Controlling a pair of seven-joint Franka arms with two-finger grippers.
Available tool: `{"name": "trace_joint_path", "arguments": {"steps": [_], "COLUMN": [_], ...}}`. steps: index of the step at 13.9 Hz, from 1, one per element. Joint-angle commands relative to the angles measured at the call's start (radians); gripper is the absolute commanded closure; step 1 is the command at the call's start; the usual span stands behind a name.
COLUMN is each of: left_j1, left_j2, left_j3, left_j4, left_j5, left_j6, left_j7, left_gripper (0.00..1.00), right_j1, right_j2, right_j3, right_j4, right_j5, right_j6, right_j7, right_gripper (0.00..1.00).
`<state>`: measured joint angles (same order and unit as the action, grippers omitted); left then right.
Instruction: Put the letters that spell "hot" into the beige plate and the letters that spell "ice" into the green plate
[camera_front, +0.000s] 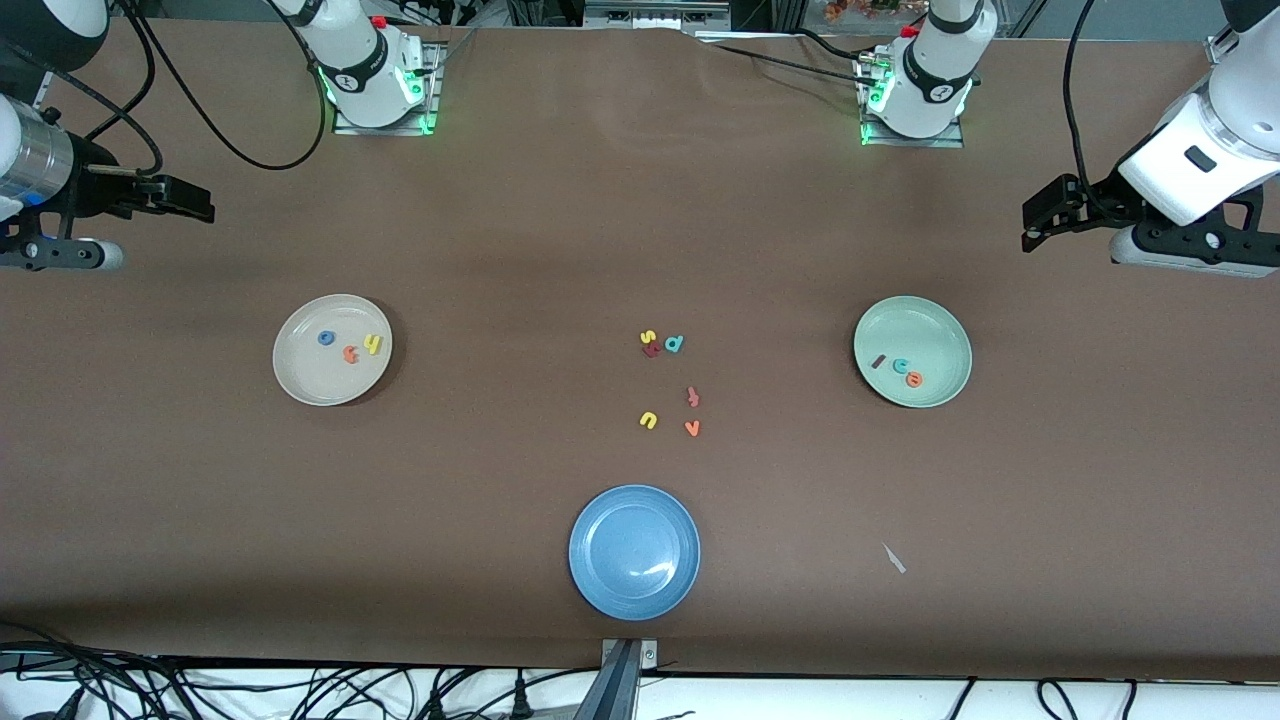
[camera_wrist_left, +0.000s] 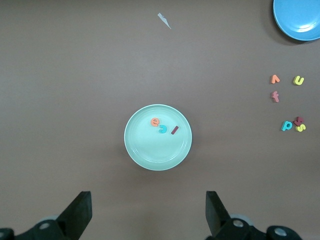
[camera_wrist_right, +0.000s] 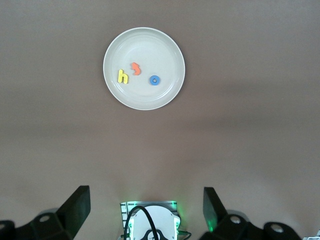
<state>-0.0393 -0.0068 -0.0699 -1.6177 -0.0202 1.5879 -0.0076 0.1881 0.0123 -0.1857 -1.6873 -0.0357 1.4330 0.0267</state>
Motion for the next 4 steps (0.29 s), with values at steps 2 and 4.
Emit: {"name": "trace_joint_path", "arguments": {"steps": [2,4], "left_j1": [-0.001,-0.001], "left_j2": [-0.005,-0.007], "left_j3": [0.004,0.004], "left_j4": [0.007,0.007], "left_j5": [0.016,0.014], "left_j6": [-0.017,-0.026], "left_j7": [0.003,0.001], "left_gripper": [0.00,0.00], "right_j1": [0.008,0.008], "right_j2": [0.012,0.011], "right_j3": [-0.012,-0.012], "right_j4": [0.026,0.024], "right_j5": [0.014,0.014], "right_j6": [-0.012,-0.011], "right_j7": [-0.037,-0.037], "right_gripper": [0.00,0.00]}}
